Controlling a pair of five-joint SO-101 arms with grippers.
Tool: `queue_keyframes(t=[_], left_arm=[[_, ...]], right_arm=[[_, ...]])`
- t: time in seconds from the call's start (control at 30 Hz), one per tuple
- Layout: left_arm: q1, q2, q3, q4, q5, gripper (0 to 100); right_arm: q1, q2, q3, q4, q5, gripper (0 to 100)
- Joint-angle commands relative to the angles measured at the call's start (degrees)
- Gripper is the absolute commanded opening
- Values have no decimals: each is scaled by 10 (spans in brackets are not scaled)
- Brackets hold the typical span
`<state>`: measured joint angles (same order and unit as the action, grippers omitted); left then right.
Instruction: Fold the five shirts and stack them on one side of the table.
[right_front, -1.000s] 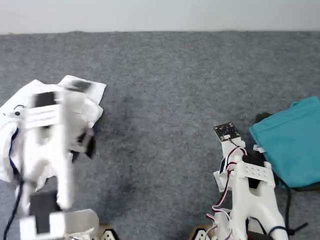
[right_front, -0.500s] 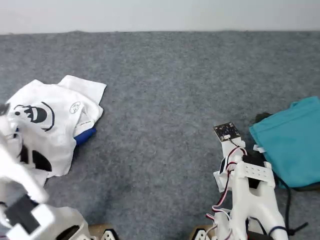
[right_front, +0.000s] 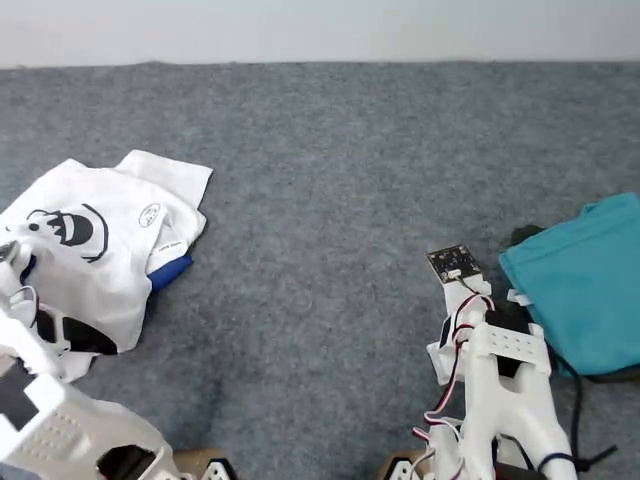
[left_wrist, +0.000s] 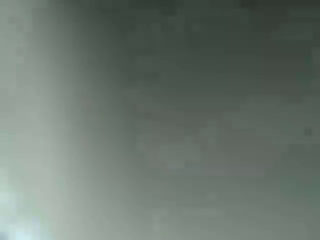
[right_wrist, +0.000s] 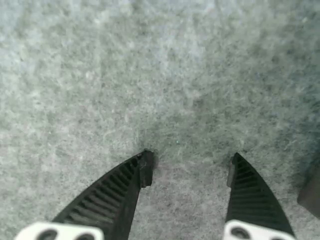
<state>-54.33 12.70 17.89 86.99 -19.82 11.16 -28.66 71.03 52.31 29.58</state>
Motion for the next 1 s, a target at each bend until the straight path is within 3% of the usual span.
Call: queue_keyframes(t=[0.0, 0.2, 0.57, 0.87, 0.97], left_arm=[[-15, 11, -21, -26, -2, 344], [-47, 35, -22, -46, -3, 343], [-40, 37, -21, -48, -4, 328], [40, 38, -17, -44, -5, 27], [60, 38, -15, -12, -4, 17]], right_arm=[[-5, 10, 18, -6, 4, 238], [-5, 10, 18, -6, 4, 238], [-5, 10, 18, -6, 4, 238], [-5, 10, 18, -6, 4, 238], [-5, 10, 18, -6, 4, 238]])
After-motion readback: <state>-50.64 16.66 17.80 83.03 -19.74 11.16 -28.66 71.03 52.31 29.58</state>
